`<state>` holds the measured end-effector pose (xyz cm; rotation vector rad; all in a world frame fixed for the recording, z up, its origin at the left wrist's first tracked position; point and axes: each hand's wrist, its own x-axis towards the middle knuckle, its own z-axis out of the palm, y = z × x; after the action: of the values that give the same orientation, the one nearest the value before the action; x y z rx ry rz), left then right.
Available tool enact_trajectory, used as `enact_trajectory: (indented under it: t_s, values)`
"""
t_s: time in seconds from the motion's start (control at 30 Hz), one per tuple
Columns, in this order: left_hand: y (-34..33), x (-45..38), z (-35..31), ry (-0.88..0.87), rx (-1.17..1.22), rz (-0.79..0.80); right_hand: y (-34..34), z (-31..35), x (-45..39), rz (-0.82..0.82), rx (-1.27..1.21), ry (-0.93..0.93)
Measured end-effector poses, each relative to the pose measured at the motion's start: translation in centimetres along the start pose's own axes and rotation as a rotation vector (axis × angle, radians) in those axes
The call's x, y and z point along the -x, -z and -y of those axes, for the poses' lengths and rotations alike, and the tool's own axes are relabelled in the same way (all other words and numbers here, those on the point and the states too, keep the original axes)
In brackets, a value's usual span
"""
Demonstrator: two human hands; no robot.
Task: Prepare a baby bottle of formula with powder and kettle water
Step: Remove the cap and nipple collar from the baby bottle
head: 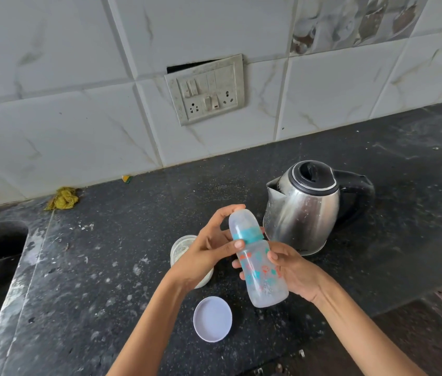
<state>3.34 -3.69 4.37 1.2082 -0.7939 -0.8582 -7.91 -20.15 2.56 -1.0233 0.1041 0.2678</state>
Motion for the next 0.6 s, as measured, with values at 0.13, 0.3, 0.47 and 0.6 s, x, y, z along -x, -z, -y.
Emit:
enact_trajectory:
  t_s: [0.13, 0.3, 0.47, 0.6]
  values:
    - [-0.9, 0.0, 0.7, 0.026, 0.143, 0.039, -0.4, -0.7, 0.4, 0.136, -0.121, -0.043]
    - [-0.7, 0.2, 1.6, 0.015, 0.154, 0.035, 0.0, -0.7, 0.1, 0.102, -0.062, -0.093]
    - [-0.9, 0.9, 1.5, -0.033, -0.065, -0.055, 0.6, 0.0, 1.0, -0.068, 0.251, -0.132]
    - [-2.9, 0.6, 2.1, -0.051, -0.298, -0.384, -0.1, -0.3, 0.7, -0.383, 0.710, 0.052]
